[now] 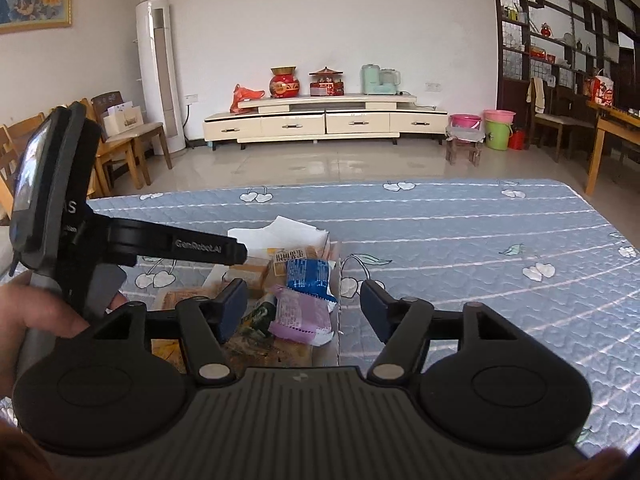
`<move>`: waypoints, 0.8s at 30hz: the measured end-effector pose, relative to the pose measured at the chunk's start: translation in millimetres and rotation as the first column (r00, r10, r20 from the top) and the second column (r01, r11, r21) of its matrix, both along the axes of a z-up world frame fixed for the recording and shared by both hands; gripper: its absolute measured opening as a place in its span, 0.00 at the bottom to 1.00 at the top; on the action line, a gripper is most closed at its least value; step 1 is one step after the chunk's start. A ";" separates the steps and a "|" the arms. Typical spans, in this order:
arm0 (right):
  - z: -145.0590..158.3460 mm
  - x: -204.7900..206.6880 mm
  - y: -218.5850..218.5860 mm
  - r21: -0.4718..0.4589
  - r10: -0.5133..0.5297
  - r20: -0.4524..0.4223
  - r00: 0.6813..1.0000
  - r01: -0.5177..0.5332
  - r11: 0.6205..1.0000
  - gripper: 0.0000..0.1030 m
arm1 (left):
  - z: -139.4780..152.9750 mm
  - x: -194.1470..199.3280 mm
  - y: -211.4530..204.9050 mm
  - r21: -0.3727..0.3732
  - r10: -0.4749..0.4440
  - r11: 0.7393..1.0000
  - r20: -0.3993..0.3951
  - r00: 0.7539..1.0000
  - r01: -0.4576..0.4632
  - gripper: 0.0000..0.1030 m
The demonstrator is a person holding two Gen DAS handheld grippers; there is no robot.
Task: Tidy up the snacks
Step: 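Open the left tool over the paper while the right tool releases the purple pack there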
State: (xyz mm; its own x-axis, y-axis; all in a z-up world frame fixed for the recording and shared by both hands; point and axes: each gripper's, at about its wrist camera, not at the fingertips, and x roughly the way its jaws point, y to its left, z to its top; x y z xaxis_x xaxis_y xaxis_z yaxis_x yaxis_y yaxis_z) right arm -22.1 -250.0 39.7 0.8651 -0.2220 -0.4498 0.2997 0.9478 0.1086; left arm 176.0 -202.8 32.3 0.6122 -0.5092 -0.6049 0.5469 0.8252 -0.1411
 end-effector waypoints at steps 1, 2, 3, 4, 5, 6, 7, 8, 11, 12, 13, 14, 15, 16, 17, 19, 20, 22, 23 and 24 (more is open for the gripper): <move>1.5 -2.4 3.0 -0.003 -0.001 -0.001 1.000 0.001 1.000 0.81 | 3.5 -4.2 4.1 0.003 0.008 1.000 0.006 1.000 -0.008 0.68; 3.1 -5.1 6.3 -0.006 0.000 -0.001 1.000 0.000 1.000 0.81 | 7.2 -8.4 8.2 0.008 0.021 1.000 0.015 1.000 -0.021 0.69; 5.4 -9.0 10.7 -0.009 0.002 -0.001 1.000 -0.002 1.000 0.82 | 12.0 -15.7 14.1 0.013 0.039 0.999 0.028 0.999 -0.039 0.73; 6.6 -12.7 13.7 -0.009 0.004 0.001 1.000 -0.004 1.000 0.84 | 15.8 -21.4 18.7 0.017 0.049 0.999 0.037 0.998 -0.050 0.77; 8.7 -15.1 14.9 -0.012 0.007 0.001 1.000 -0.007 1.000 0.88 | 20.0 -28.8 23.9 0.024 0.063 0.998 0.048 0.997 -0.064 0.79; 9.8 -19.4 20.0 -0.020 0.007 -0.001 1.000 -0.007 1.000 0.90 | 24.3 -39.5 30.9 0.029 0.078 0.996 0.065 0.995 -0.080 0.83; 10.9 -23.9 25.3 -0.029 0.004 -0.004 1.000 -0.004 1.000 0.92 | 28.2 -47.5 36.7 0.037 0.090 0.995 0.081 0.993 -0.093 0.88; 11.5 -28.1 28.9 -0.033 0.006 -0.008 1.000 -0.006 0.999 0.94 | 31.6 -57.1 42.4 0.047 0.104 0.993 0.098 0.990 -0.109 0.90; 9.9 -40.6 38.3 -0.027 0.019 -0.024 1.000 -0.019 0.999 1.00 | 36.0 -83.8 60.4 0.069 0.139 0.987 0.127 0.982 -0.149 0.93; 9.1 -43.8 39.3 -0.032 0.022 -0.030 0.999 -0.023 0.999 1.00 | 35.6 -92.7 66.1 0.080 0.152 0.983 0.122 0.981 -0.163 0.97; 8.3 -48.1 44.7 -0.037 0.022 -0.040 0.999 -0.023 0.999 1.00 | 34.9 -100.4 71.8 0.086 0.165 0.981 0.117 0.979 -0.176 0.98; 7.2 -51.1 47.0 -0.039 0.024 -0.049 0.999 -0.026 0.999 1.00 | 33.3 -110.5 77.7 0.087 0.177 0.978 0.117 0.977 -0.187 0.99; 5.7 -54.4 49.9 -0.040 0.025 -0.056 0.998 -0.027 0.999 1.00 | 32.1 -117.6 82.1 0.091 0.187 0.976 0.117 0.975 -0.198 0.99; 4.4 -57.4 52.3 -0.039 0.025 -0.064 0.998 -0.027 0.999 1.00 | 30.1 -125.1 86.3 0.097 0.197 0.973 0.116 0.974 -0.208 0.99; 2.6 -59.9 54.7 -0.037 0.026 -0.074 0.997 -0.029 0.999 1.00 | 27.8 -131.8 89.7 0.106 0.210 0.969 0.116 0.971 -0.222 0.99; -0.3 -62.4 54.8 -0.036 0.027 -0.091 0.995 -0.031 0.999 1.00 | 23.2 -140.4 94.5 0.121 0.224 0.964 0.114 0.968 -0.237 0.99; -1.6 -63.7 56.7 -0.035 0.026 -0.100 0.995 -0.029 0.999 1.00 | 20.9 -144.3 95.8 0.127 0.225 0.963 0.109 0.968 -0.238 0.99; -4.3 -66.6 58.8 -0.035 0.025 -0.115 0.993 -0.029 0.999 1.00 | 16.4 -151.0 98.4 0.133 0.226 0.962 0.097 0.969 -0.237 0.99; -5.5 -67.8 60.0 -0.035 0.022 -0.120 0.993 -0.027 0.999 1.00 | 14.8 -153.4 99.2 0.133 0.224 0.963 0.094 0.970 -0.235 0.99; -6.5 -69.2 61.3 -0.034 0.022 -0.124 0.992 -0.027 0.999 1.00 | 13.6 -156.3 99.3 0.133 0.220 0.964 0.093 0.971 -0.231 0.99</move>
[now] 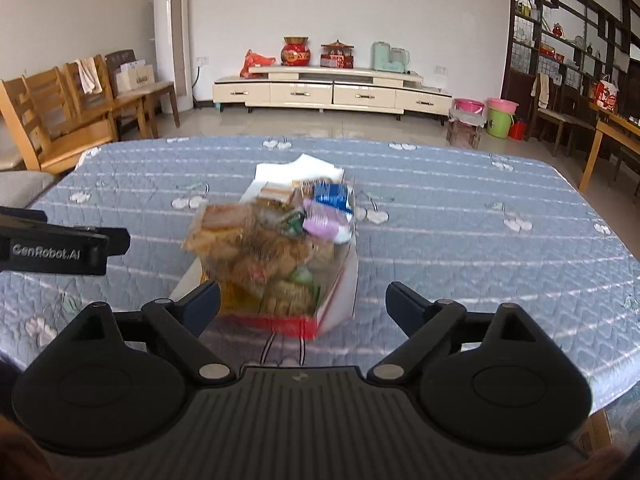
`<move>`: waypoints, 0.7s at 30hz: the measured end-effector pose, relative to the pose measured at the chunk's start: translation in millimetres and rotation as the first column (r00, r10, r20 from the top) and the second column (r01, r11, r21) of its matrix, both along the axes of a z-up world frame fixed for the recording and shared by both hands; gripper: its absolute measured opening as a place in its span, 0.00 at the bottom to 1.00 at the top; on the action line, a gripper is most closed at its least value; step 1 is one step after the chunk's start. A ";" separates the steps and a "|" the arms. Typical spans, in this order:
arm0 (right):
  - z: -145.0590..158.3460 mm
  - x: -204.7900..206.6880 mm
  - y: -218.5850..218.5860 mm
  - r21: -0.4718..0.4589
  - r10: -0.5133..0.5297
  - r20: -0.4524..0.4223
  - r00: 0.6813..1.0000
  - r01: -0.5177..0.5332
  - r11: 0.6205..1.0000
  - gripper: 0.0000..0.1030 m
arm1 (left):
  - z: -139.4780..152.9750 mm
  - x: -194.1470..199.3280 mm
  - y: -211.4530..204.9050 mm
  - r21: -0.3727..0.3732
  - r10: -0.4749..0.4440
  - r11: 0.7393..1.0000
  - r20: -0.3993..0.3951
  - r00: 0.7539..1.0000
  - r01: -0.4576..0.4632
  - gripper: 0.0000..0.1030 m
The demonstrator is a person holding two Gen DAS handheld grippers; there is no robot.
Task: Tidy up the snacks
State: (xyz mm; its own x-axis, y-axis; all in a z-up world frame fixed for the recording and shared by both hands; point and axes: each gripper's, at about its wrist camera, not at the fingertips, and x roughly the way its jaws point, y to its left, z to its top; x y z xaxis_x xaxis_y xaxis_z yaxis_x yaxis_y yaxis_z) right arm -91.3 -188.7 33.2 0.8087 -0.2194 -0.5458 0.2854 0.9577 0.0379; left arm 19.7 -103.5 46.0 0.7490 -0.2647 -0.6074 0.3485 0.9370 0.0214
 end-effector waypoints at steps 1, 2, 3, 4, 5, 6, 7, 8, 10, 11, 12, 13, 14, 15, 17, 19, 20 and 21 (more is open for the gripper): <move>-0.8 -0.8 0.9 0.003 0.000 -0.006 1.000 0.000 1.000 1.00 | -1.1 -2.6 -0.1 0.000 -0.003 1.000 -0.002 1.000 0.003 0.99; -2.2 -1.4 1.8 0.005 0.002 -0.010 1.000 -0.002 1.000 1.00 | -2.2 -6.2 -1.0 0.002 -0.004 1.000 -0.003 1.000 0.004 0.99; -3.1 -2.5 3.6 0.003 0.003 -0.014 1.000 -0.003 1.000 1.00 | -3.4 -7.4 -1.6 0.002 -0.007 1.000 -0.009 1.000 0.007 0.99; -4.6 -4.5 5.6 -0.001 0.004 -0.017 1.000 -0.004 1.000 1.00 | -5.1 -9.8 -1.9 0.001 -0.011 1.000 -0.012 1.000 0.011 0.99; -4.7 -4.7 6.7 -0.004 0.006 -0.019 1.000 -0.006 1.000 1.00 | -5.9 -10.7 -2.3 0.000 -0.017 1.000 -0.015 1.000 0.017 0.99; -5.2 -4.6 6.9 -0.005 0.009 -0.020 1.000 -0.009 1.000 1.00 | -6.4 -12.2 -2.9 0.004 -0.017 1.000 -0.015 1.000 0.017 0.99; -5.8 -5.7 8.1 -0.006 0.012 -0.020 1.000 -0.012 1.000 1.00 | -6.9 -13.5 -3.7 0.010 -0.014 1.000 -0.013 1.000 0.014 0.99; -4.2 -4.7 6.6 -0.007 0.015 -0.020 1.000 -0.015 1.000 1.00 | -7.1 -14.6 -4.3 0.014 -0.016 1.000 -0.011 1.000 0.016 0.99; -3.6 -2.1 5.9 -0.011 0.018 -0.018 1.000 -0.018 1.000 1.00 | -6.5 -16.5 -4.8 0.020 -0.012 1.000 -0.003 1.000 0.012 0.99; -3.8 -2.2 5.7 -0.011 0.018 -0.016 1.000 -0.018 1.000 1.00 | -6.7 -18.5 -4.9 0.021 -0.012 1.000 0.001 1.000 0.012 0.99; -3.3 -1.8 5.1 -0.009 0.019 -0.014 1.000 -0.019 1.000 1.00 | -6.1 -18.3 -4.6 0.020 -0.012 1.000 0.002 1.000 0.012 0.99; -3.9 -3.2 4.8 -0.007 0.020 -0.010 1.000 -0.020 1.000 1.00 | -6.2 -19.1 -4.4 0.018 -0.010 1.000 0.003 1.000 0.010 0.99; -4.8 -3.7 4.9 -0.006 0.021 -0.009 1.000 -0.021 1.000 1.00 | -6.0 -19.3 -4.2 0.017 -0.008 1.000 0.006 1.000 0.008 0.99; -6.4 -4.0 5.5 -0.008 0.022 -0.009 1.000 -0.022 1.000 1.00 | -6.4 -19.7 -4.6 0.018 -0.009 1.000 0.007 1.000 0.009 0.99; -7.3 -2.8 5.1 -0.012 0.026 -0.012 1.000 -0.026 1.000 1.00 | -7.2 -20.4 -5.8 0.026 -0.008 1.000 0.009 1.000 0.007 0.99; -9.6 -2.5 5.8 -0.013 0.029 -0.014 0.999 -0.029 0.999 1.00 | -7.7 -20.5 -6.2 0.029 -0.005 1.000 0.010 1.000 0.005 0.99; -10.6 -2.3 6.0 -0.013 0.030 -0.014 0.999 -0.030 0.999 1.00 | -7.9 -20.4 -6.0 0.028 -0.005 1.000 0.009 1.000 0.005 0.99; -10.6 -1.8 5.6 -0.014 0.030 -0.015 0.999 -0.030 0.999 1.00 | -7.9 -20.5 -6.0 0.027 -0.004 1.000 0.008 1.000 0.004 0.99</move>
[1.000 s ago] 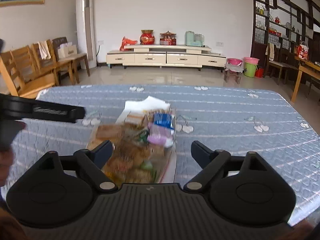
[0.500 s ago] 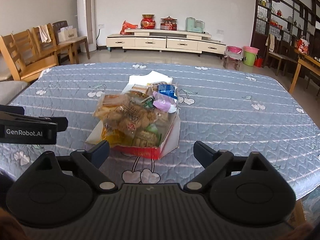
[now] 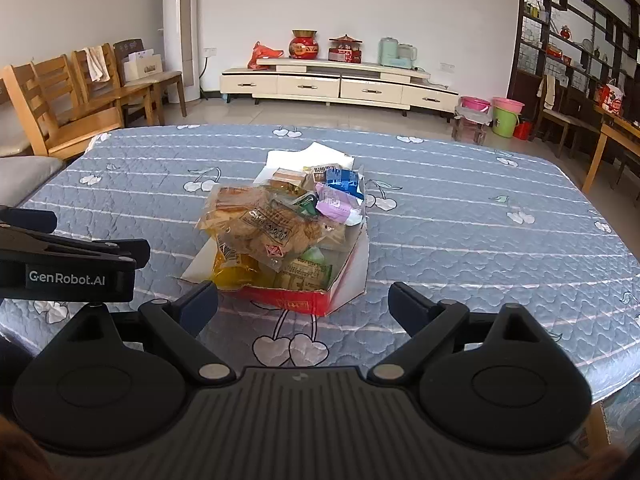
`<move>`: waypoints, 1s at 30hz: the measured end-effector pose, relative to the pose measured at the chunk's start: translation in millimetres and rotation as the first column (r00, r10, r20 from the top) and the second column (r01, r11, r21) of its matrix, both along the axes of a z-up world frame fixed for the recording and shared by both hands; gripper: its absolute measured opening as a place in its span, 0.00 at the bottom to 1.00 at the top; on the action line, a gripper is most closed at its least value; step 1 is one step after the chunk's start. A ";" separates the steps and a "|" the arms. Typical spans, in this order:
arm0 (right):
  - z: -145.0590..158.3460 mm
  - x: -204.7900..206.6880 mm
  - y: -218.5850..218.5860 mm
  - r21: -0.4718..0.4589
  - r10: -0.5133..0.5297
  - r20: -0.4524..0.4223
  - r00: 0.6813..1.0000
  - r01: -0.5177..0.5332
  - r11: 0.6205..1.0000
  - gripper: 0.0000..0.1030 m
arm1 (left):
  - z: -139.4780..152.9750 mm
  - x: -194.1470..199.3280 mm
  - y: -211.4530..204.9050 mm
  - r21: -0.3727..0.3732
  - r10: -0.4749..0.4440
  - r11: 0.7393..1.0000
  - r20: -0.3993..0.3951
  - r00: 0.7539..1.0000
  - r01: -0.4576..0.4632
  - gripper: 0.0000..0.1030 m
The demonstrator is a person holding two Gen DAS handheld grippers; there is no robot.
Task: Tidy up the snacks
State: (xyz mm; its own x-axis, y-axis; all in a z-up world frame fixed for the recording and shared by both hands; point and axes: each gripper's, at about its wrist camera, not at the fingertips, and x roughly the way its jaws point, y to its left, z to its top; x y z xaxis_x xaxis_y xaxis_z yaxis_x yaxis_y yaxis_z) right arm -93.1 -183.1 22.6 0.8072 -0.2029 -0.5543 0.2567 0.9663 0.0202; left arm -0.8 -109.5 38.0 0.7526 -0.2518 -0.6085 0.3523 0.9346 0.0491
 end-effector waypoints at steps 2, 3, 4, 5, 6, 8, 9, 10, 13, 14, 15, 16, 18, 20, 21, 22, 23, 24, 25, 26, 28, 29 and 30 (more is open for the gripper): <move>-0.4 0.2 -0.7 0.000 0.001 0.001 1.000 -0.001 1.000 1.00 | 0.0 0.0 0.1 0.002 0.001 1.000 0.001 1.000 -0.001 0.99; -0.5 0.2 -0.8 0.001 0.001 0.002 1.000 -0.001 1.000 1.00 | -0.2 0.1 0.0 0.003 0.002 1.000 0.000 1.000 -0.002 0.99; -0.5 0.2 -1.0 0.001 0.002 0.003 1.000 -0.002 1.000 1.00 | -0.3 0.1 0.2 0.002 0.002 1.000 0.000 1.000 -0.002 0.99; -0.5 -0.3 -1.1 0.002 0.002 0.003 1.000 -0.002 1.000 1.00 | -0.1 0.0 0.4 0.003 0.002 1.000 0.000 1.000 -0.002 0.99; -0.5 -0.1 -1.2 0.002 0.003 0.004 1.000 -0.003 1.000 1.00 | -0.2 -0.2 0.5 0.003 0.001 1.000 0.000 1.000 -0.001 0.99; -0.6 0.0 -1.2 0.002 0.003 0.004 1.000 -0.003 1.000 1.00 | -0.2 -0.2 0.3 0.005 0.003 1.000 0.001 1.000 -0.003 0.99; -0.5 0.1 -1.2 0.002 0.004 0.004 1.000 -0.004 1.000 1.00 | -0.2 0.0 0.3 0.006 0.003 1.000 0.001 1.000 -0.003 0.99; -0.7 -0.3 -1.3 0.003 0.005 0.004 1.000 -0.005 1.000 1.00 | -0.3 0.1 0.5 0.006 0.003 1.000 0.001 1.000 -0.003 0.99; -0.6 -0.1 -1.2 0.002 0.007 0.004 1.000 -0.007 1.000 1.00 | -0.2 0.2 0.8 0.006 0.003 1.000 -0.002 1.000 -0.003 0.99; -0.5 0.0 -1.2 0.002 0.006 0.004 1.000 -0.006 1.000 1.00 | -0.1 0.1 1.1 0.005 0.003 1.000 -0.002 1.000 -0.003 0.99; -0.5 -0.1 -1.2 0.002 0.006 0.004 1.000 -0.006 1.000 1.00 | -0.2 0.3 1.0 0.006 0.003 1.000 -0.002 1.000 -0.003 0.99; -0.6 0.0 -1.2 0.003 0.006 0.004 1.000 -0.006 1.000 1.00 | -0.2 0.4 1.0 0.008 0.003 1.000 -0.002 1.000 -0.003 0.99; -0.6 0.0 -1.2 0.002 0.007 0.004 1.000 -0.007 1.000 1.00 | -0.5 0.3 1.4 0.010 0.003 1.000 -0.001 1.000 -0.003 0.99; -0.4 0.0 -1.0 0.000 0.007 0.003 1.000 -0.007 1.000 1.00 | -0.5 0.2 1.6 0.009 0.003 1.000 -0.002 1.000 -0.003 0.99; -0.5 0.1 -1.5 0.000 0.008 0.003 1.000 -0.008 1.000 1.00 | -0.5 0.2 1.7 0.010 0.003 1.000 -0.002 1.000 -0.003 0.99; -0.3 0.1 -1.5 0.001 0.009 0.003 1.000 -0.009 1.000 1.00 | -0.5 0.1 1.8 0.010 0.002 1.000 -0.002 1.000 -0.002 0.99; -0.6 0.2 -1.7 0.001 0.010 0.003 1.000 -0.010 1.000 1.00 | -0.6 0.0 2.0 0.010 0.003 1.000 -0.001 1.000 -0.003 0.99; -0.7 0.2 -1.8 0.001 0.009 0.003 1.000 -0.009 1.000 1.00 | -0.3 -0.1 1.7 0.010 0.003 1.000 -0.001 1.000 -0.003 0.99; -0.6 0.2 -1.7 0.001 0.009 0.003 1.000 -0.009 1.000 1.00 | -0.3 0.1 1.5 0.010 0.003 1.000 -0.002 1.000 -0.003 0.99; -0.6 0.2 -1.7 0.001 0.010 0.003 1.000 -0.010 1.000 1.00 | -0.3 0.0 1.5 0.010 0.002 1.000 -0.002 1.000 -0.002 0.99; -0.6 0.2 -1.7 0.000 0.010 0.003 1.000 -0.010 1.000 1.00 | -0.3 -0.2 1.8 0.011 0.003 1.000 -0.001 1.000 -0.003 0.99; -0.6 0.2 -1.7 0.000 0.009 0.002 1.000 -0.009 1.000 1.00 | -0.3 0.1 1.6 0.011 0.003 1.000 -0.002 1.000 -0.003 0.99; -0.6 0.2 -1.6 0.000 0.009 0.002 1.000 -0.009 1.000 1.00 | -0.3 0.0 2.1 0.011 0.002 1.000 -0.002 1.000 -0.002 0.99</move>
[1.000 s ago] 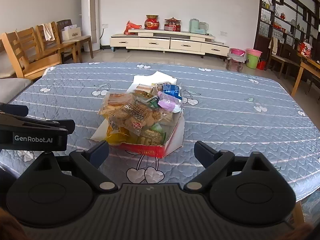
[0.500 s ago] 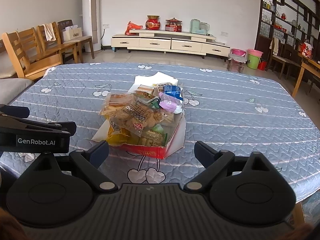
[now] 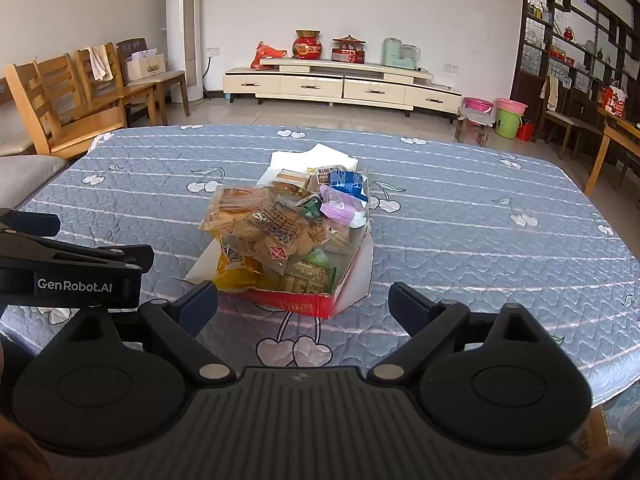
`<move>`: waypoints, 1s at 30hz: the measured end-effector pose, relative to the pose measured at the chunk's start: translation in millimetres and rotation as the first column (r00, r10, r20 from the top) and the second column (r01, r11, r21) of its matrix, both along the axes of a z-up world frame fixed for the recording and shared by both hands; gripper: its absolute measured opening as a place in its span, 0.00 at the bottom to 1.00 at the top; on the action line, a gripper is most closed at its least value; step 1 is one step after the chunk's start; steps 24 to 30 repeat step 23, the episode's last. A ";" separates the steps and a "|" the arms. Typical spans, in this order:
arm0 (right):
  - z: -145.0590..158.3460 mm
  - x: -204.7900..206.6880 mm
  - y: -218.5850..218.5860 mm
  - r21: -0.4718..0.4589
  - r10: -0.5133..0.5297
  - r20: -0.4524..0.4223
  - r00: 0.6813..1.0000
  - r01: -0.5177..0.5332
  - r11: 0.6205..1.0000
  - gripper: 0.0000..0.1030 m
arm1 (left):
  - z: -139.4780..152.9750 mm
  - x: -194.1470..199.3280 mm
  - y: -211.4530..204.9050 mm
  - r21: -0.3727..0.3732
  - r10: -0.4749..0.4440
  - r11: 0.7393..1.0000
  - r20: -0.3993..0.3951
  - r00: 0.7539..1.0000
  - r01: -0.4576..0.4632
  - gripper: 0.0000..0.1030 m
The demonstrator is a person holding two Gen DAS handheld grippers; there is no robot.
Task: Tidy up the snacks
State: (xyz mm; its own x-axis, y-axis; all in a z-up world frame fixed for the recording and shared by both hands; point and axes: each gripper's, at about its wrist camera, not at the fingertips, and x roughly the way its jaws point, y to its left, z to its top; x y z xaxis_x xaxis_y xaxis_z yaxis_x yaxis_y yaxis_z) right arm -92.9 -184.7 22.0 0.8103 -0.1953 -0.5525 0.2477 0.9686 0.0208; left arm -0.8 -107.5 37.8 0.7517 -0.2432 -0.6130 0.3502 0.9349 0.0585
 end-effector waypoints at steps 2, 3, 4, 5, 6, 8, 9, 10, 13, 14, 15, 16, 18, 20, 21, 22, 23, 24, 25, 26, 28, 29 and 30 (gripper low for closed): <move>0.0 0.1 -0.2 0.000 0.001 -0.001 1.000 -0.001 1.000 1.00 | 0.0 0.0 -0.5 -0.001 0.000 1.000 0.001 1.000 0.000 0.99; -0.1 0.1 -0.2 0.001 0.001 0.000 1.000 -0.001 1.000 1.00 | 0.1 -0.1 -0.1 -0.001 0.000 1.000 0.000 1.000 0.000 0.99; 0.0 0.1 0.0 0.001 0.002 0.000 1.000 -0.002 1.000 1.00 | 0.1 0.1 -0.5 0.000 0.000 1.000 0.000 1.000 0.000 0.99; -0.1 0.2 0.0 0.000 0.001 0.000 1.000 -0.001 1.000 1.00 | -0.2 0.6 -0.6 0.000 0.000 1.000 -0.002 1.000 0.000 0.99; 0.0 0.1 -0.1 -0.001 0.001 -0.001 1.000 -0.001 1.000 1.00 | -0.2 0.7 -0.2 0.000 0.000 1.000 -0.003 1.000 0.000 0.99; 0.3 0.2 -0.1 -0.001 0.002 -0.001 1.000 -0.002 1.000 1.00 | -0.2 1.0 -0.1 -0.001 0.000 1.000 -0.004 1.000 0.000 0.99; 0.2 0.1 0.0 -0.001 0.001 0.000 1.000 -0.001 1.000 1.00 | -0.2 1.4 0.1 -0.003 0.000 1.000 -0.006 1.000 0.000 0.99; 0.4 0.0 0.1 -0.001 0.001 0.000 1.000 -0.001 1.000 1.00 | -0.2 1.6 0.3 -0.003 -0.001 1.000 -0.007 1.000 0.001 0.99; 0.1 0.0 -0.2 -0.001 0.001 -0.001 1.000 -0.001 1.000 1.00 | -0.6 2.5 0.4 -0.007 -0.006 1.000 -0.011 1.000 0.006 0.99; 0.0 -0.1 -0.4 -0.001 0.001 -0.001 1.000 -0.001 1.000 1.00 | -0.7 3.0 0.5 -0.009 -0.006 1.000 -0.014 1.000 0.006 0.99; -0.1 -0.2 -0.5 -0.002 0.001 -0.001 1.000 -0.001 1.000 1.00 | -1.0 2.9 0.9 -0.011 -0.008 1.000 -0.015 1.000 0.007 0.99; 0.0 -0.4 -0.4 -0.003 0.001 0.000 1.000 -0.001 1.000 1.00 | -1.2 2.8 0.9 -0.014 -0.008 1.000 -0.014 1.000 0.008 0.99; -0.1 -0.5 -1.1 -0.002 0.002 0.000 1.000 -0.002 1.000 1.00 | -1.0 2.5 0.9 -0.016 -0.008 1.000 -0.016 1.000 0.007 0.99; 0.1 -0.8 -0.8 -0.003 0.002 0.001 1.000 -0.002 1.000 1.00 | -0.8 3.2 0.5 -0.018 -0.008 1.000 -0.022 1.000 0.008 0.99; 0.1 -0.8 -1.2 -0.004 0.003 0.001 1.000 -0.003 1.000 1.00 | -0.8 3.3 0.6 -0.020 -0.008 1.000 -0.024 1.000 0.007 0.99; 0.2 -0.8 -1.3 -0.003 0.003 0.001 1.000 -0.003 1.000 1.00 | -0.8 3.3 0.6 -0.021 -0.008 1.000 -0.025 1.000 0.007 0.99; 0.5 -1.1 -1.7 -0.003 0.004 0.002 1.000 -0.004 1.000 1.00 | -1.0 3.4 0.6 -0.017 -0.012 1.000 -0.022 1.000 0.011 0.99; 0.5 -1.1 -1.7 -0.003 0.004 0.002 1.000 -0.004 1.000 1.00 | -1.0 3.4 0.6 -0.017 -0.012 1.000 -0.022 1.000 0.011 0.99; 0.5 -1.1 -1.7 -0.003 0.004 0.002 1.000 -0.004 1.000 1.00 | -1.0 3.4 0.6 -0.017 -0.012 1.000 -0.022 1.000 0.011 0.99; 0.5 -1.1 -1.7 -0.003 0.004 0.002 1.000 -0.004 1.000 1.00 | -1.0 3.4 0.6 -0.017 -0.012 1.000 -0.022 1.000 0.011 0.99; 0.5 -1.1 -1.7 -0.003 0.004 0.002 1.000 -0.004 1.000 1.00 | -1.0 3.4 0.6 -0.017 -0.012 1.000 -0.022 1.000 0.011 0.99; 0.5 -1.1 -1.7 -0.003 0.004 0.002 1.000 -0.004 1.000 1.00 | -1.0 3.4 0.6 -0.017 -0.012 1.000 -0.022 1.000 0.011 0.99; 0.5 -1.1 -1.7 -0.003 0.004 0.002 1.000 -0.004 1.000 1.00 | -1.0 3.4 0.6 -0.017 -0.012 1.000 -0.022 1.000 0.011 0.99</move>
